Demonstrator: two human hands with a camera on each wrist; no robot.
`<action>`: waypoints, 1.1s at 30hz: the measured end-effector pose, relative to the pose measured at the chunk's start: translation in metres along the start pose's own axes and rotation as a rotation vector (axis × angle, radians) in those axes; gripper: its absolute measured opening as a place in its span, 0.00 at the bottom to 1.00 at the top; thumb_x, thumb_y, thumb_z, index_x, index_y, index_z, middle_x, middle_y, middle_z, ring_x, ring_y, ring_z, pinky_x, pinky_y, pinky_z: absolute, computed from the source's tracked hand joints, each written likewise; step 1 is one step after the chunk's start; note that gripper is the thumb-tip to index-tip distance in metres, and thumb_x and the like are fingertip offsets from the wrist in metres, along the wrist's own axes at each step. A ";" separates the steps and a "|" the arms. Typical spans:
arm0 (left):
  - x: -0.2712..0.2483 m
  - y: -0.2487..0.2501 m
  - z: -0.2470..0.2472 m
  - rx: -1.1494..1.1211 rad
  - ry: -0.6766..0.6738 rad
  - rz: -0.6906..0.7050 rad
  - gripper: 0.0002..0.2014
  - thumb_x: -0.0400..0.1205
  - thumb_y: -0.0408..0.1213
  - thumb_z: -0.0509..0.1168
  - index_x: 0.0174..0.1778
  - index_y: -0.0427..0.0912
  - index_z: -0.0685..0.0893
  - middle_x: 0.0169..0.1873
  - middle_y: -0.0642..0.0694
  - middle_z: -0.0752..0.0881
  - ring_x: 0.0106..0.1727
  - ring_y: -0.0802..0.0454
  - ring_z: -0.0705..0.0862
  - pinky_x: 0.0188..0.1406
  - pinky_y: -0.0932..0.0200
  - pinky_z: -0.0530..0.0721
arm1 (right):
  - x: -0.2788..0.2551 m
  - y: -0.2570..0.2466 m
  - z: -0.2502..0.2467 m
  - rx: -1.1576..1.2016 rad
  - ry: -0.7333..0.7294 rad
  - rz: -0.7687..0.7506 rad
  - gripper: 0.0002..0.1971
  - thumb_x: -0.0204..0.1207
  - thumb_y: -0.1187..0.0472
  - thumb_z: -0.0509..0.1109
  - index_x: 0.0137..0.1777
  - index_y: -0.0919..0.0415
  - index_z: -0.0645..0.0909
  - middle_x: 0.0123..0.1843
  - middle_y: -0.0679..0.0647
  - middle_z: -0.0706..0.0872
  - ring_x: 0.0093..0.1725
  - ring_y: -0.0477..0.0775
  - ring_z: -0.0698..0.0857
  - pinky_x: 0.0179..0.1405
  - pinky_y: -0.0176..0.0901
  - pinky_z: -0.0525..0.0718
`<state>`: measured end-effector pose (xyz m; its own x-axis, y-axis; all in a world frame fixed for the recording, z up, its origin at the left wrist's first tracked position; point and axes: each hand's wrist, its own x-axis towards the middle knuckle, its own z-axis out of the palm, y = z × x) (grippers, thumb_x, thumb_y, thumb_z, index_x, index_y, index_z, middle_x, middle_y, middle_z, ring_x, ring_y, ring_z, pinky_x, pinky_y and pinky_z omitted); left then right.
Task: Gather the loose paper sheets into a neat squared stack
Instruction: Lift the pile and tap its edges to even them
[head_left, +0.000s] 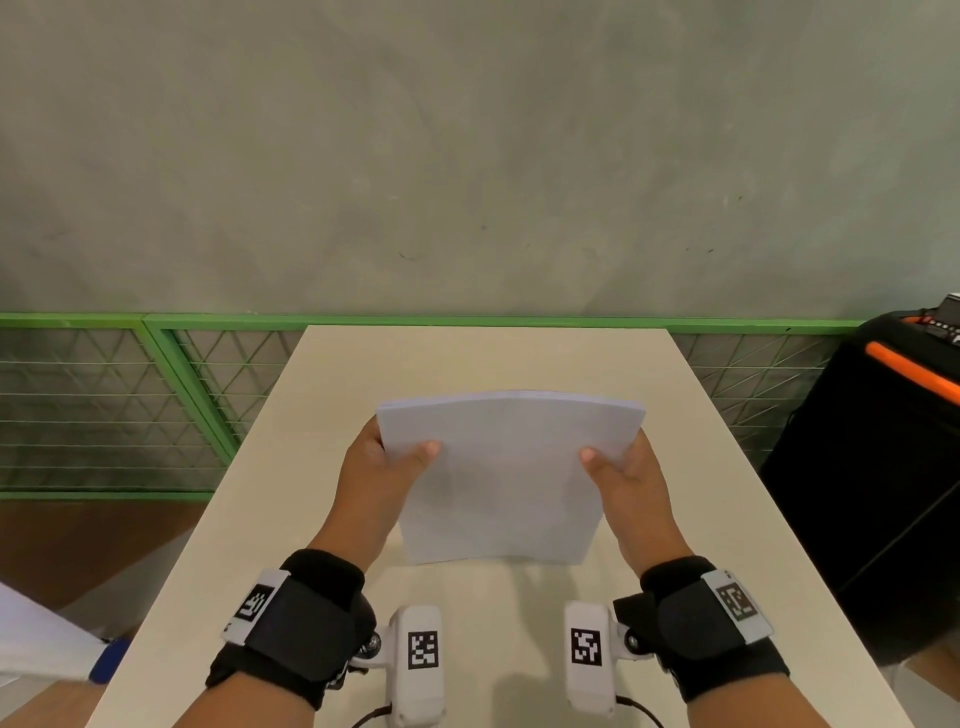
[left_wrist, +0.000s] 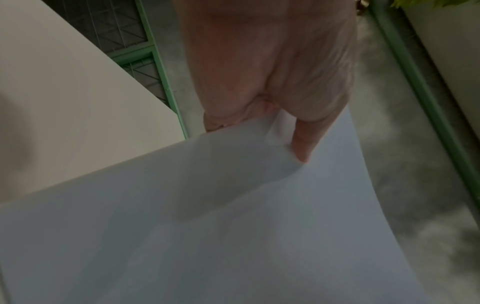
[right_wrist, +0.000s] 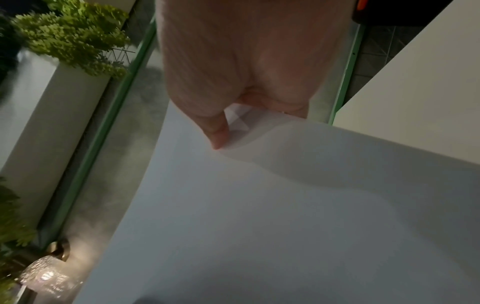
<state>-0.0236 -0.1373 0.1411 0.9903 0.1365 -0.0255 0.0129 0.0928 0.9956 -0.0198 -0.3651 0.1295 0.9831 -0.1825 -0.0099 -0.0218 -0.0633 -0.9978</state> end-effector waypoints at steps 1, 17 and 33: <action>0.001 0.001 0.000 -0.001 -0.001 0.002 0.21 0.66 0.36 0.71 0.57 0.44 0.82 0.52 0.44 0.88 0.49 0.47 0.87 0.47 0.55 0.83 | 0.001 0.002 -0.001 -0.015 -0.006 -0.003 0.25 0.64 0.59 0.65 0.64 0.58 0.74 0.59 0.59 0.85 0.57 0.60 0.84 0.60 0.56 0.82; -0.005 -0.016 0.002 0.038 -0.003 -0.091 0.20 0.69 0.36 0.73 0.57 0.47 0.82 0.52 0.47 0.89 0.54 0.45 0.87 0.49 0.56 0.83 | -0.006 0.028 -0.003 -0.029 0.005 0.073 0.19 0.76 0.74 0.62 0.63 0.54 0.74 0.61 0.59 0.84 0.61 0.60 0.82 0.64 0.58 0.79; -0.002 0.039 0.025 -0.030 0.194 -0.043 0.14 0.81 0.47 0.60 0.33 0.43 0.77 0.30 0.49 0.76 0.33 0.51 0.74 0.32 0.59 0.69 | 0.000 -0.015 0.000 0.224 0.006 -0.119 0.23 0.68 0.50 0.67 0.58 0.66 0.80 0.48 0.52 0.87 0.43 0.41 0.87 0.40 0.33 0.84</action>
<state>-0.0211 -0.1589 0.1822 0.9437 0.3192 -0.0873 0.0472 0.1313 0.9902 -0.0199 -0.3643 0.1441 0.9752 -0.1930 0.1087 0.1359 0.1338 -0.9816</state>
